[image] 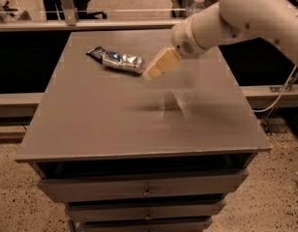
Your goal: Move redbull can near rxbar blueberry
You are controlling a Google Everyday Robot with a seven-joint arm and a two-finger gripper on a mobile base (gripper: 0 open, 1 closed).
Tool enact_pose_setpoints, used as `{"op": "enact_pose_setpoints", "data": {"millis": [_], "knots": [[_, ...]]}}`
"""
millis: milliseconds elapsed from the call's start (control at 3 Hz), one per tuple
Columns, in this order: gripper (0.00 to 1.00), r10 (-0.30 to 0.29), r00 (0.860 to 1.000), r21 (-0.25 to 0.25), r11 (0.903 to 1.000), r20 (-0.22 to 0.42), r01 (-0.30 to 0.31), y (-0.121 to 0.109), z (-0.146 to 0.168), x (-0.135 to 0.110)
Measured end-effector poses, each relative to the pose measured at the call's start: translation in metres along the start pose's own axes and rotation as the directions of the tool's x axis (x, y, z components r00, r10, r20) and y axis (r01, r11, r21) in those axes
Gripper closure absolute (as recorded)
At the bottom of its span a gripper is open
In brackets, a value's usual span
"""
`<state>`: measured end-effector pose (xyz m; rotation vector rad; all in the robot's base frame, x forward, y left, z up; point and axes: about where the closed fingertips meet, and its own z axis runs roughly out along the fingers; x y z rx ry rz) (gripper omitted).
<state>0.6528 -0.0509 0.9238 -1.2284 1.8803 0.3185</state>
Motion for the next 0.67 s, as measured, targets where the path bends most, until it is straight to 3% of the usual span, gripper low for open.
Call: {"op": "enact_pose_setpoints", "data": {"millis": [333, 667], "knots": [[0.00, -0.020, 0.995, -0.079, 0.9965, 0.096, 0.027, 0.030, -0.060, 0.005], [0.00, 0.011, 0.992, -0.080, 0.9968, 0.129, 0.000, 0.032, -0.100, 0.026]]}}
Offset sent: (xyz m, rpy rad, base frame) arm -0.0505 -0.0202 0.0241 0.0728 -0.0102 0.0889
